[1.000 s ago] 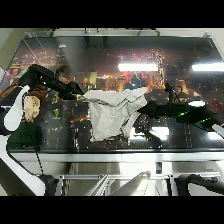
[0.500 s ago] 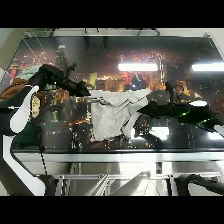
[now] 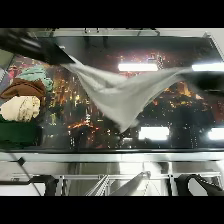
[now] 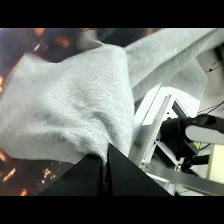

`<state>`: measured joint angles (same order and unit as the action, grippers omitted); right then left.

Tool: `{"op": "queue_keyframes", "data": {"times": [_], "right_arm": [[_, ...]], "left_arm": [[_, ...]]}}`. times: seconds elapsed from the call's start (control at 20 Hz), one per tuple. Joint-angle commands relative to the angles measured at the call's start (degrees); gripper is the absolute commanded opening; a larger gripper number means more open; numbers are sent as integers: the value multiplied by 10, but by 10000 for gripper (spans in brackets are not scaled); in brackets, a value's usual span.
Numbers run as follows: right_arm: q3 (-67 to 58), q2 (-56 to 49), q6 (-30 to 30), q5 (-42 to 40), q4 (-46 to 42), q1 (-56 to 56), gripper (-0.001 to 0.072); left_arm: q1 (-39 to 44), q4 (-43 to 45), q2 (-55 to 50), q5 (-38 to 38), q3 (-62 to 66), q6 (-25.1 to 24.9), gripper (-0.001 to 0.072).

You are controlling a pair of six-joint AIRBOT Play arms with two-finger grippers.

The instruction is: Fold the shirts.

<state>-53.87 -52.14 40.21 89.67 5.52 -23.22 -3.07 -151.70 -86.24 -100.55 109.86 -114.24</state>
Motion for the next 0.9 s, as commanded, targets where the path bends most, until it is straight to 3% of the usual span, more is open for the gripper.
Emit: {"op": "queue_keyframes", "data": {"times": [0.0, 0.2, 0.35, 0.45, 0.6, 0.8, 0.85], "right_arm": [[-82, 122, -17, 46, 103, -85, 14], [-109, 202, -12, -92, 20, -95, 14], [-108, 176, -10, -160, -45, -88, 14], [-108, 111, -11, -160, -53, -44, 15], [-106, -31, -12, -193, -138, 66, 15], [-107, -276, 42, -339, -266, 165, 15], [-108, -334, 50, -360, -262, 170, 53]], "left_arm": [[-8, -31, 164, -4, 26, -31, 14], [-8, 40, 298, 102, 27, -58, 17], [-8, 99, 322, 137, -33, -57, 17], [-8, 102, 303, 135, -111, -57, 17], [-8, 103, 223, 179, -235, -61, 18], [-8, 107, 51, 313, -328, -99, 25], [-8, 105, 0, 330, -324, -98, 134]]}}
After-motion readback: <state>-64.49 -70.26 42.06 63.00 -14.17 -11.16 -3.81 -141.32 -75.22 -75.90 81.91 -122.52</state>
